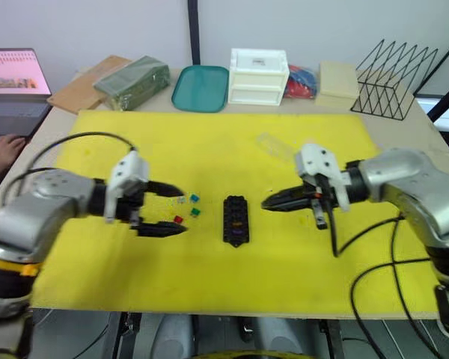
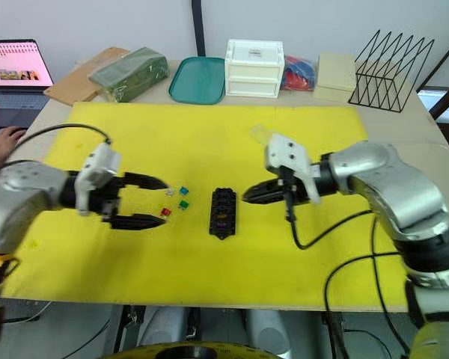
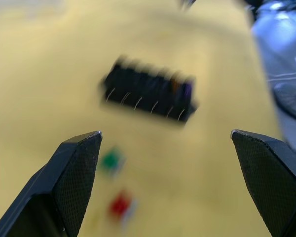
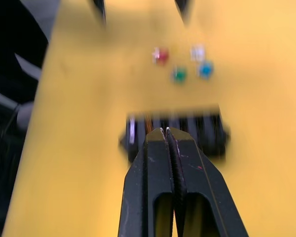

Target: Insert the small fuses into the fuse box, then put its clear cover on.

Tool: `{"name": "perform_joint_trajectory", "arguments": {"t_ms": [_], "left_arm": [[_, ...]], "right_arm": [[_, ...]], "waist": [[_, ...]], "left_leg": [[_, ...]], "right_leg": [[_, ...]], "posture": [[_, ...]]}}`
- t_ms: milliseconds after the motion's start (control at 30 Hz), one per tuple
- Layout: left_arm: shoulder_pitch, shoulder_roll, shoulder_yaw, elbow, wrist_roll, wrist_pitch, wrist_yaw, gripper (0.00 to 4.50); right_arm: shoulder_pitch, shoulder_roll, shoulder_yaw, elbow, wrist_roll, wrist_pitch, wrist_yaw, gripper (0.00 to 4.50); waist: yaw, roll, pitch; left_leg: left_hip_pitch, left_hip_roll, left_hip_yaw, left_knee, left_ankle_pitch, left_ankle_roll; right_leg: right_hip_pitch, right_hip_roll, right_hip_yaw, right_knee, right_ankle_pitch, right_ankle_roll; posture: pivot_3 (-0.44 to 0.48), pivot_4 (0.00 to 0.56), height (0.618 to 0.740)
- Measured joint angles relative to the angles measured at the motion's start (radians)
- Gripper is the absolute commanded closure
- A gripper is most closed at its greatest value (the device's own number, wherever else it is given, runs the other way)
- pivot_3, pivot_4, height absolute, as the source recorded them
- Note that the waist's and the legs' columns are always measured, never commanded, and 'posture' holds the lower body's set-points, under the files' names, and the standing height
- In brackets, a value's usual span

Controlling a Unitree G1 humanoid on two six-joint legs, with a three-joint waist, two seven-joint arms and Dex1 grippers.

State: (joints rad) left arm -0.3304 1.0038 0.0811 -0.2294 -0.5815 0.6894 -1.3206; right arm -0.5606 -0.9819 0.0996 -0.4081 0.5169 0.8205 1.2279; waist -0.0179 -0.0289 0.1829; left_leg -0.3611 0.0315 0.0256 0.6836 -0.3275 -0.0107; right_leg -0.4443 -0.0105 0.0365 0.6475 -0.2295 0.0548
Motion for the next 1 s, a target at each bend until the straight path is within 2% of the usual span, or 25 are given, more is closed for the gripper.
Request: {"name": "perform_joint_trajectory", "arguments": {"t_ms": [33,133,300,367,400,600,733,867,1000], "left_arm": [[0.022,0.036,0.033,0.023,0.001,0.002,-0.013,0.0],[0.087,0.11,0.102,0.075,0.005,-0.009,-0.042,0.0],[0.184,0.17,0.151,0.192,0.047,-0.076,-0.082,0.0],[0.209,0.176,0.17,0.22,0.057,-0.096,-0.094,0.0],[0.216,0.177,0.172,0.228,0.061,-0.107,-0.096,0.0],[0.237,0.171,0.175,0.217,0.066,-0.124,-0.099,0.0],[0.236,0.159,0.154,0.177,0.056,-0.12,-0.1,0.0],[0.163,0.086,0.078,0.143,-0.001,-0.015,-0.091,0.0],[0.082,0.007,0.017,0.152,-0.065,0.136,-0.055,0.0]], "right_arm": [[0.02,-0.031,-0.018,0.003,-0.003,-0.009,0.008,3.64],[0.083,-0.102,-0.074,0.009,-0.006,-0.074,0.041,2.6],[0.168,-0.195,-0.13,0.065,-0.042,-0.153,0.077,1.01],[0.196,-0.212,-0.15,0.09,-0.056,-0.18,0.083,0.21],[0.206,-0.218,-0.154,0.101,-0.066,-0.192,0.084,0.01],[0.237,-0.223,-0.158,0.128,-0.09,-0.231,0.08,0.01],[0.167,-0.187,-0.156,0.103,-0.067,-0.221,0.054,0.01],[0.038,-0.096,-0.112,0.038,-0.017,-0.163,0.021,0.01],[-0.03,-0.028,-0.034,0.004,0.0,-0.126,-0.002,0.01]], "waist": [[0.001,0.0,0.0],[0.002,0.001,0.001],[0.002,0.001,0.002],[0.002,0.001,0.002],[0.002,0.001,0.002],[0.001,0.002,0.003],[-0.002,0.003,0.003],[0.0,0.003,0.004],[0.001,0.003,0.004]], "left_leg": [[0.001,0.0,0.0,0.0,0.0,0.0],[0.001,0.0,0.001,0.0,0.0,0.0],[0.002,0.0,0.003,0.0,0.0,0.0],[0.002,0.0,0.004,0.0,0.0,0.0],[0.002,0.0,0.004,0.0,0.0,0.0],[0.002,0.001,0.005,0.0,0.0,0.0],[0.002,0.001,0.006,0.0,0.0,0.0],[0.002,0.0,0.005,0.0,0.0,0.0],[0.001,0.0,0.005,0.0,0.0,0.0]], "right_leg": [[0.0,0.0,0.0,0.0,0.0,0.0],[0.0,-0.001,0.0,0.0,-0.002,-0.003],[0.0,-0.001,0.001,0.0,-0.003,-0.003],[0.0,-0.001,0.002,0.0,-0.003,-0.003],[0.0,-0.001,0.002,0.0,-0.003,-0.003],[-0.001,-0.001,0.003,0.0,-0.003,-0.003],[-0.001,-0.001,0.004,0.0,-0.002,-0.003],[0.0,0.0,0.004,0.001,-0.001,0.0],[-0.001,0.0,0.004,0.0,0.0,0.0]], "posture": [[0.0,0.15,0.74],[0.0,0.15,0.74],[0.0,0.15,0.74],[0.0,0.15,0.74],[0.0,0.15,0.74],[0.0,0.15,0.74],[0.0,0.15,0.74],[0.0,0.15,0.74],[0.0,0.15,0.74]]}}
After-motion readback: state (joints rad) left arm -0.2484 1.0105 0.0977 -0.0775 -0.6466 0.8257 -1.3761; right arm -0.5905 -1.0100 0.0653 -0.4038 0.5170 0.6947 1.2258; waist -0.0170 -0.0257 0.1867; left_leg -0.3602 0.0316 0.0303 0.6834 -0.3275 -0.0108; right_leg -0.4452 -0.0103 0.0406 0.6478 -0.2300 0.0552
